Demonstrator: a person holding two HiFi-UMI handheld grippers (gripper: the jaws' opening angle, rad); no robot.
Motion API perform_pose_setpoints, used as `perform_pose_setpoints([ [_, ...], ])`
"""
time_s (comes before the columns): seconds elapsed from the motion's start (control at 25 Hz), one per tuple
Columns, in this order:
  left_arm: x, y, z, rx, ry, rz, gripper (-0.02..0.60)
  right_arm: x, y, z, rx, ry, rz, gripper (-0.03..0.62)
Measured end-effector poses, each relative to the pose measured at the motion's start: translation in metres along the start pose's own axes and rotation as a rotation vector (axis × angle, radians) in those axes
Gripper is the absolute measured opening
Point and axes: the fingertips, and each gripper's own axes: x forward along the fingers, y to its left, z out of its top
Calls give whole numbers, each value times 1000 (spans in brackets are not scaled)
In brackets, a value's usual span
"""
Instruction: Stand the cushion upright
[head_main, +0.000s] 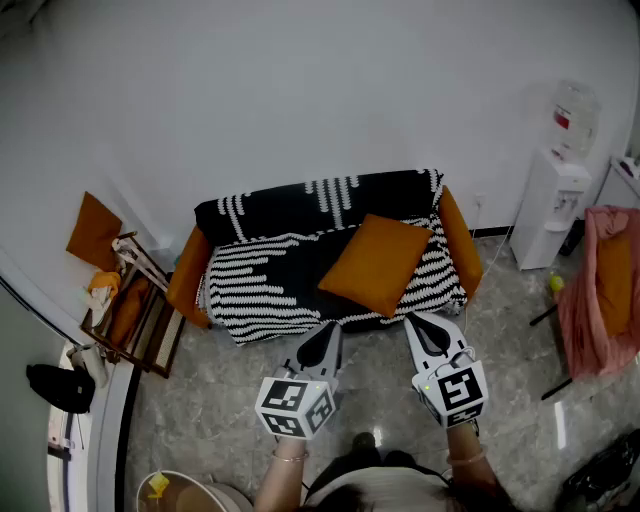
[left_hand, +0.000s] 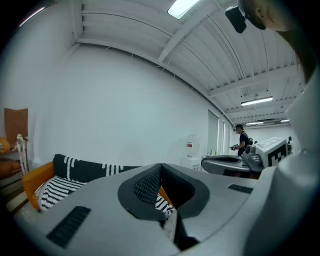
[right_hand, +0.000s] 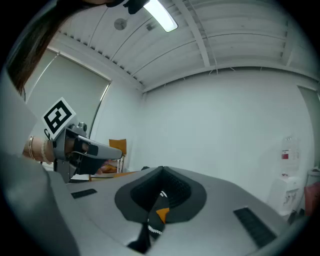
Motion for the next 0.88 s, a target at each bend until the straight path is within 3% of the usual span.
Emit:
perform_pose_setpoints([
  [0.24,10,34,9,29,-9,-22,18,33,10,5,45,-53,-5,-6],
  [0.4,21,62,11,35,-12,-50,18,66,20,2,-3,-29,-8,-5],
  [0.88,56,127,15,11,-16,-96,18,145,32,-10,35,9,-16,-3],
])
